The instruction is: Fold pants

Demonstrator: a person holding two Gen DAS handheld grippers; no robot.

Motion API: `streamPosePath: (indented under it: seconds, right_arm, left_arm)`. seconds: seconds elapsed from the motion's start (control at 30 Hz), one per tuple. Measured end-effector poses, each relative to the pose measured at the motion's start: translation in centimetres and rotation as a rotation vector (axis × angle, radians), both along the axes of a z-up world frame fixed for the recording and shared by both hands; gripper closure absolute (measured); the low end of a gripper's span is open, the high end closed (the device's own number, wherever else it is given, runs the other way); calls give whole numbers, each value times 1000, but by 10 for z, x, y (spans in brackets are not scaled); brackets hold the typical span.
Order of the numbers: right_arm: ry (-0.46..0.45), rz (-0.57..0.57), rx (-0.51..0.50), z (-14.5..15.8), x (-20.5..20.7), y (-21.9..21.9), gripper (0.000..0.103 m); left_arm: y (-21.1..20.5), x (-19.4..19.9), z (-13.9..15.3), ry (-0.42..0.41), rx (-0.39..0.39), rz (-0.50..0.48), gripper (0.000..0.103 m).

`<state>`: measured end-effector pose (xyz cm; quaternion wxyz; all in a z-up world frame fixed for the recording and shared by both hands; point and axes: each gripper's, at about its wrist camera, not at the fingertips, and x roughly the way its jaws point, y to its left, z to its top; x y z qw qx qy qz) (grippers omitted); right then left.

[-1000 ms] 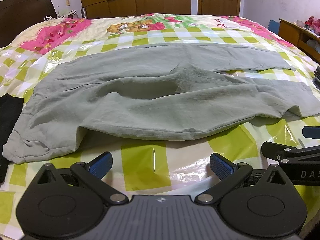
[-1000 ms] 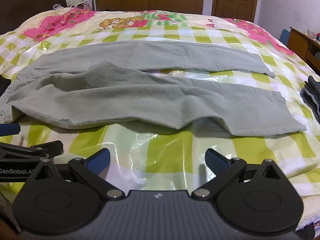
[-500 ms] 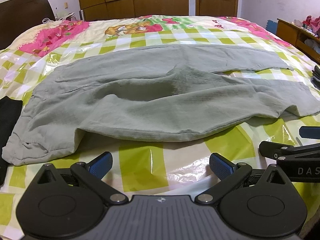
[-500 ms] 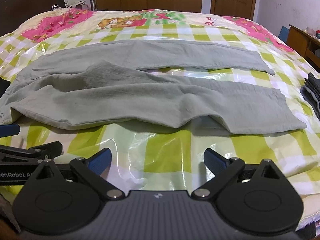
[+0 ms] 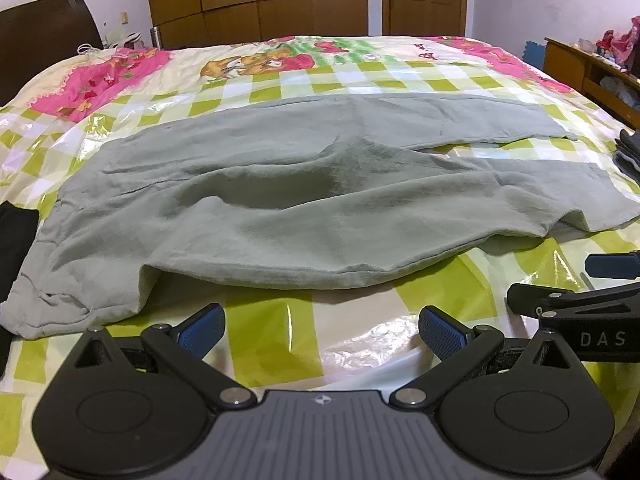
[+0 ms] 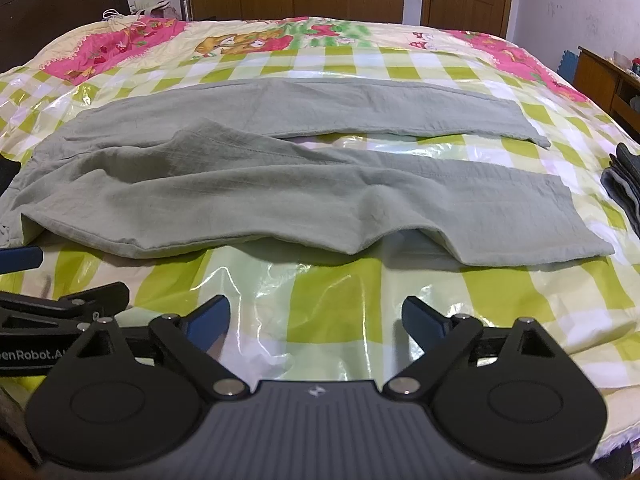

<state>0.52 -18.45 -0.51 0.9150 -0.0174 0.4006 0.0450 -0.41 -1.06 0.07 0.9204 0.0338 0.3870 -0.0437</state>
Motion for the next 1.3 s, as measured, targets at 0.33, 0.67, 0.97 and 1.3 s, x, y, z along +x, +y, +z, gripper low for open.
streamPosePath:
  seconds: [0.33,0.67,0.97,1.3]
  right_arm:
    - [6,-7,11,-1,1,-2,13]
    - [4,-43,47,7,5,-19,16]
    - [15,-234,100,20,21,-100,18]
    - [53,-450,281,9,43,-188,35]
  left_arm:
    - [-5,2,2,-8,1,-19,0]
    - [-25,15,9,-32,-11,-90,0]
    - [-82,42,13,-47,-19,-249,0]
    - [-128,69,8,-32,-20,-347,0]
